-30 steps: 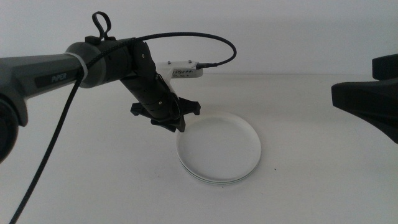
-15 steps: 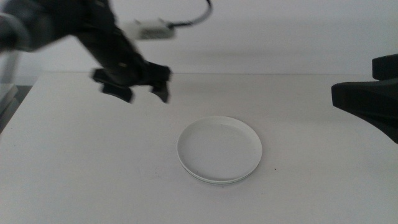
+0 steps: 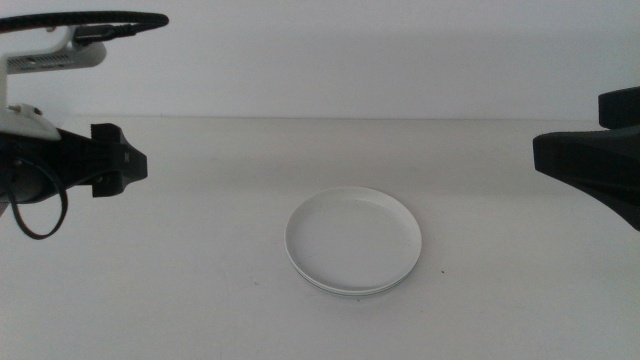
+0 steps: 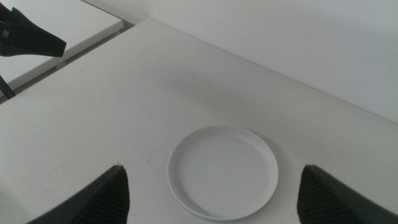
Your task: Stack the three bowls on top of each other.
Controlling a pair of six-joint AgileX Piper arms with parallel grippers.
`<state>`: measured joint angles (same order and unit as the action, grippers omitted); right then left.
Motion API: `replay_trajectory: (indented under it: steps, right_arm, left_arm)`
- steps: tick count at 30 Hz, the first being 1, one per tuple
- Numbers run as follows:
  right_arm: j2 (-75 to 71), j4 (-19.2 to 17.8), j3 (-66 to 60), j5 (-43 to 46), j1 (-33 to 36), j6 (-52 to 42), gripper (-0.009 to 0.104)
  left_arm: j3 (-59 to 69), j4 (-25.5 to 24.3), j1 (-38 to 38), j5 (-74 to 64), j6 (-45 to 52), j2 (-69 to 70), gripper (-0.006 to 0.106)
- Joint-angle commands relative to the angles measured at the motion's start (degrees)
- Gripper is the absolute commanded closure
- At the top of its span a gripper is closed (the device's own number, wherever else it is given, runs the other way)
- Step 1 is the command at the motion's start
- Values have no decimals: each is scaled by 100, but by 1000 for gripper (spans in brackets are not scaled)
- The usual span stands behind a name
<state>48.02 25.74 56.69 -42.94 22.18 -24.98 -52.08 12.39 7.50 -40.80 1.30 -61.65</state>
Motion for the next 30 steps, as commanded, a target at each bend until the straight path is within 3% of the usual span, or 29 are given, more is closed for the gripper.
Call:
replay_trajectory:
  steps: [1,21,28,30]
  right_arm:
    - [-24,-2,-44,64,1,-11,2]
    - [-234,-22,-434,208,-204,-11,2]
    - [-1286,-144,-2134,1588,-1071,-11,2]
    - [-1756,-368,-2739,1933,-1380,-11,2]
  left_arm:
    - [46,61,-13,189,27,82,7]
    - [46,114,-13,336,190,82,7]
    - [617,-7,44,962,190,663,7]
    - [1121,-40,109,1231,190,1144,7]
